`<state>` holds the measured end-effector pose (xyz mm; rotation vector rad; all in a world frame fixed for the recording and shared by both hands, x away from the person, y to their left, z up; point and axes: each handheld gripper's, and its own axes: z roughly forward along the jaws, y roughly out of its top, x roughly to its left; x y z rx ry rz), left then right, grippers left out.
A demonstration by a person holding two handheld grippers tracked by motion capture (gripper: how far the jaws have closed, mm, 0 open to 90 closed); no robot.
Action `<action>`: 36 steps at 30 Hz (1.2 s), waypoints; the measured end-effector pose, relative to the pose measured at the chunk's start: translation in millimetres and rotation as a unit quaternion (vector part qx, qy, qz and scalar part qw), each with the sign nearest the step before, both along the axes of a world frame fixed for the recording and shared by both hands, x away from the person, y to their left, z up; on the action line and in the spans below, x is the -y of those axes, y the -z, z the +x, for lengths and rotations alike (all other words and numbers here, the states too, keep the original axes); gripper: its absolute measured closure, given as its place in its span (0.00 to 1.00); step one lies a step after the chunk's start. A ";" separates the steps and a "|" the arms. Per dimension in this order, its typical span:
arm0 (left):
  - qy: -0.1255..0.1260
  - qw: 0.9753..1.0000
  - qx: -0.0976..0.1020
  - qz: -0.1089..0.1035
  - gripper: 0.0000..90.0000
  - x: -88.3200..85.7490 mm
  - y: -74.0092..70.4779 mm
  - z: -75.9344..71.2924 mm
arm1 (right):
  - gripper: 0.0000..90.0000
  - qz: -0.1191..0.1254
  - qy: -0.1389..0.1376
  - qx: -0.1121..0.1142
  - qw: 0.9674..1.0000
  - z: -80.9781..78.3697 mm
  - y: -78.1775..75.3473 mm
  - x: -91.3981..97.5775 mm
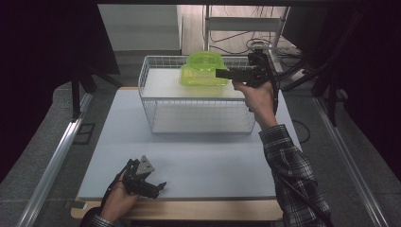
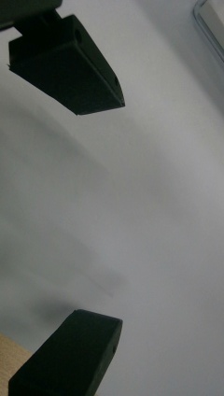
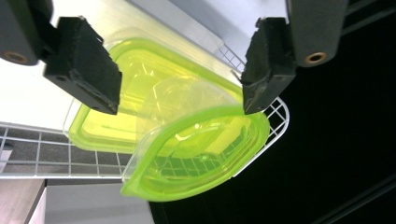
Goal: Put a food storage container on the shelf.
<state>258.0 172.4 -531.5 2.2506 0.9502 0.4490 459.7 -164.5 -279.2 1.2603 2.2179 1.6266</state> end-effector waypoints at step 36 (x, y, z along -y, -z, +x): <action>-0.003 1.000 0.000 -0.009 0.00 0.4 -0.6 -0.2 | 0.07 -0.098 -0.055 0.052 0.992 -50.8 68.7 -2.6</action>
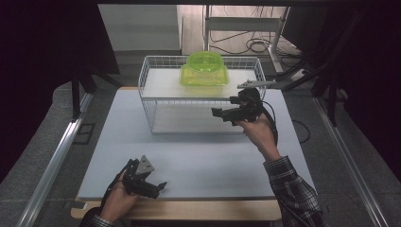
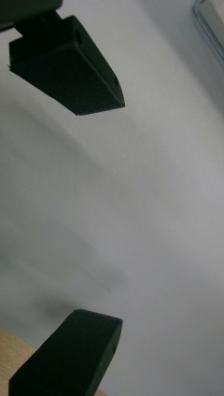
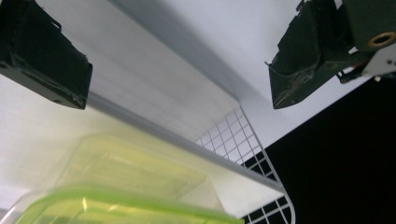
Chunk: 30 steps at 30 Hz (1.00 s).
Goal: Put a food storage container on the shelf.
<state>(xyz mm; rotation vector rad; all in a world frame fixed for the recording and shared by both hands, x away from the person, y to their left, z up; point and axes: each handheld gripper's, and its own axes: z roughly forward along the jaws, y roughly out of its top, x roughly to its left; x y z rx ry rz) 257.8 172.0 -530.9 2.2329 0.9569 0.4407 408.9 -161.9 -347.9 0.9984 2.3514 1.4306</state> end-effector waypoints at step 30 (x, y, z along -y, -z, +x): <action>-0.010 1.000 -0.003 -0.011 0.00 2.3 0.9 1.0 | 0.04 -0.026 0.013 -0.011 1.000 -38.1 74.2 37.9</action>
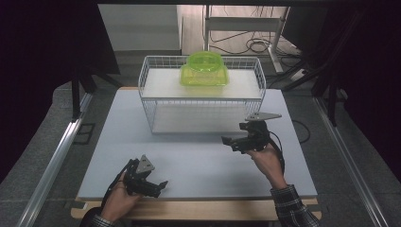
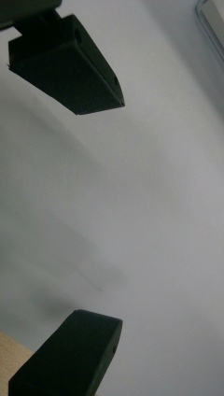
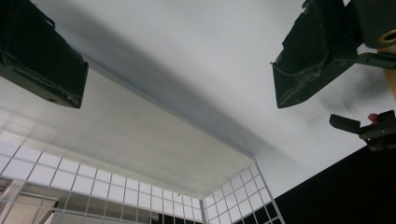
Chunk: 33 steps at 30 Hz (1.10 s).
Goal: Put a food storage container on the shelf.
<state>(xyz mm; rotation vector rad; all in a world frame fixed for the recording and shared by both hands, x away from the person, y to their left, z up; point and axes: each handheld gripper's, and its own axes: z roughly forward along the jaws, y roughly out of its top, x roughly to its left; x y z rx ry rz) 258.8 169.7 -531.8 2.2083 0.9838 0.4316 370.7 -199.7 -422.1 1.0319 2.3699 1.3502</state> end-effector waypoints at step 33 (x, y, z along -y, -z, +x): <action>-0.023 1.000 0.010 0.007 0.00 1.7 2.4 0.8 | 0.04 -0.071 0.016 -0.002 0.997 -41.1 63.6 25.1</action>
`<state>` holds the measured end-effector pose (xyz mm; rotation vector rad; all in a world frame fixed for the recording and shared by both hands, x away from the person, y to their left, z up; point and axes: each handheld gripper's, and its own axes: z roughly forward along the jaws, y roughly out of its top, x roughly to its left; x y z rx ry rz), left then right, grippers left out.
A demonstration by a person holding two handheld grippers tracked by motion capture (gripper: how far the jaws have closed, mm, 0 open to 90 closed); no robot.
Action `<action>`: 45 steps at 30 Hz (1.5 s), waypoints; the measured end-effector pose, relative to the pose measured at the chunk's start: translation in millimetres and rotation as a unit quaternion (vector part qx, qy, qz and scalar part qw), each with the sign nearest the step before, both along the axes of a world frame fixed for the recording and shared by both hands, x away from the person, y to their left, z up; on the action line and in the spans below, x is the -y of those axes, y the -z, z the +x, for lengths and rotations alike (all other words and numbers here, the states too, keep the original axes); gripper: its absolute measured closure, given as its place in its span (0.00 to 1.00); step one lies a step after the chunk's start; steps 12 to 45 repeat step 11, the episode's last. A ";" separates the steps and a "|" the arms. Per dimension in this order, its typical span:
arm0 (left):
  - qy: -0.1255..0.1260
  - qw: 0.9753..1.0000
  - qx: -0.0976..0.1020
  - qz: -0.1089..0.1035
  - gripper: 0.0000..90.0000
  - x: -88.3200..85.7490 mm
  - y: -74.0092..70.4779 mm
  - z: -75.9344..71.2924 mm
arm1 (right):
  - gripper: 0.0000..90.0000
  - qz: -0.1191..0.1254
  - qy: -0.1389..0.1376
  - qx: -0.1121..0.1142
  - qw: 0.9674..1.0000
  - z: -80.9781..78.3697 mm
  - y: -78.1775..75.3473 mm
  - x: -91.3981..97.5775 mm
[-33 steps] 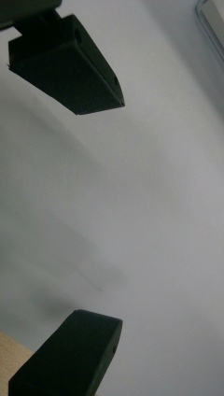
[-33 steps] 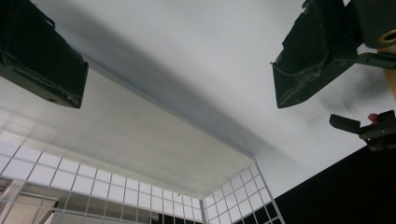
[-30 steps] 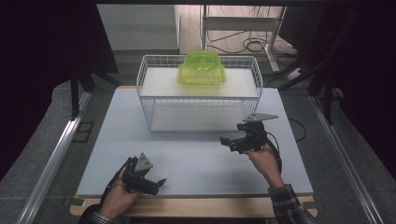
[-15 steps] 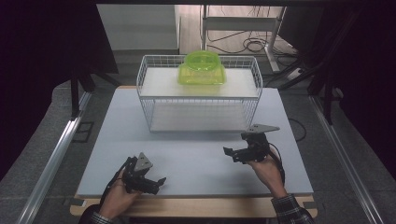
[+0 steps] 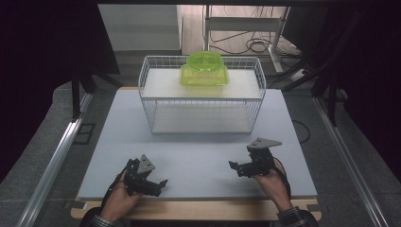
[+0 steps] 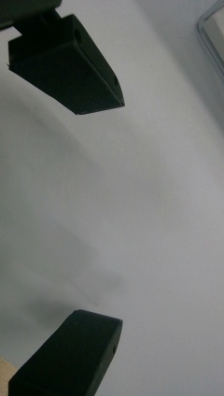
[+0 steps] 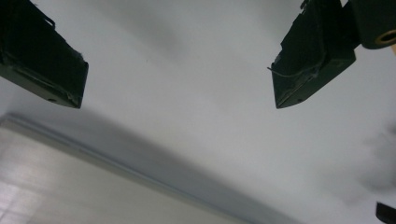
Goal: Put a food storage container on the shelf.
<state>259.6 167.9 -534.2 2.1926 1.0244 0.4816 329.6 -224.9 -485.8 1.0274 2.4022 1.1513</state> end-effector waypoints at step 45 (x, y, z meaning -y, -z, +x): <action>-0.004 1.000 0.002 0.005 0.00 -0.1 -0.6 0.5 | 0.04 -0.025 -0.002 -0.033 0.999 -3.0 20.9 1.6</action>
